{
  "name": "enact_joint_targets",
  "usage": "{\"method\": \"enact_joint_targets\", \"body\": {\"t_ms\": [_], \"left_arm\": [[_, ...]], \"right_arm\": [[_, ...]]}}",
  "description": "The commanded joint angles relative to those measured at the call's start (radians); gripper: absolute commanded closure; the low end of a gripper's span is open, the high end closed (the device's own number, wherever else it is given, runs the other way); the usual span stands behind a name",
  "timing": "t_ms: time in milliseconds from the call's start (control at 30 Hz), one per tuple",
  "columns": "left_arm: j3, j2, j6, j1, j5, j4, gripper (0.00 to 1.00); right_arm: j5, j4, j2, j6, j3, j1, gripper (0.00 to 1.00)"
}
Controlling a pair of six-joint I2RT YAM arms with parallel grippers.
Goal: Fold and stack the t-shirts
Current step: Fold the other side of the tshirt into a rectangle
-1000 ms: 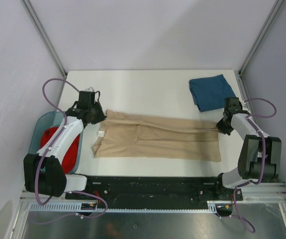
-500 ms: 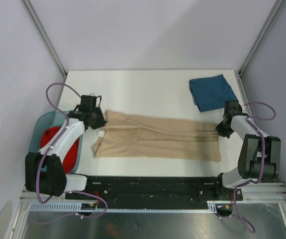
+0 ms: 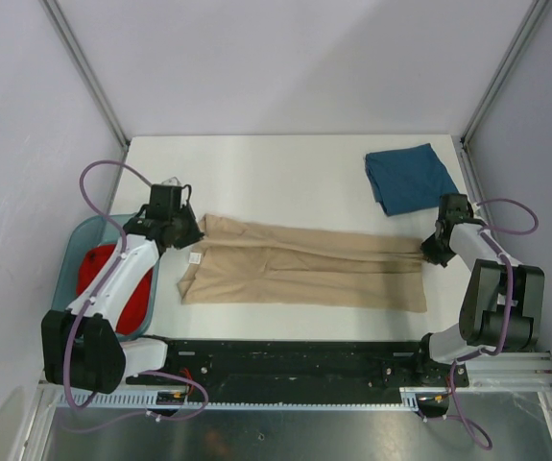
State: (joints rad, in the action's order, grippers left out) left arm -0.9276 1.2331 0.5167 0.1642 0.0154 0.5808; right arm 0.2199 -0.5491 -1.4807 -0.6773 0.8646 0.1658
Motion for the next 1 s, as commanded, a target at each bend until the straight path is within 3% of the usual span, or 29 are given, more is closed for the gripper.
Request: {"method": "enact_joint_targets", "body": {"t_ms": [0,100,267,367,667,967], "left_arm": [[0.025,-0.031,0.013,0.003,0.006,-0.003,1.00],[0.043,-0.028,0.014,0.003,0.001,-0.002,1.00],[0.078,-0.014,0.020,0.004,-0.007,-0.005,1.00],[0.089,-0.009,0.018,0.004,-0.008,-0.007,1.00],[0.099,-0.027,0.014,0.005,-0.008,-0.009,1.00],[0.104,-0.034,0.011,0.005,-0.008,-0.013,1.00]], "right_arm": [[0.014,0.001,0.031,0.008,-0.015,-0.002,1.00],[0.007,0.007,0.030,0.009,-0.031,0.004,0.95],[-0.002,0.002,0.051,0.013,-0.039,0.013,0.69],[-0.002,0.000,0.084,0.010,-0.039,0.007,0.61],[0.023,-0.026,0.120,-0.024,-0.038,-0.059,0.59],[0.009,-0.029,0.044,-0.036,-0.042,-0.071,0.60]]}}
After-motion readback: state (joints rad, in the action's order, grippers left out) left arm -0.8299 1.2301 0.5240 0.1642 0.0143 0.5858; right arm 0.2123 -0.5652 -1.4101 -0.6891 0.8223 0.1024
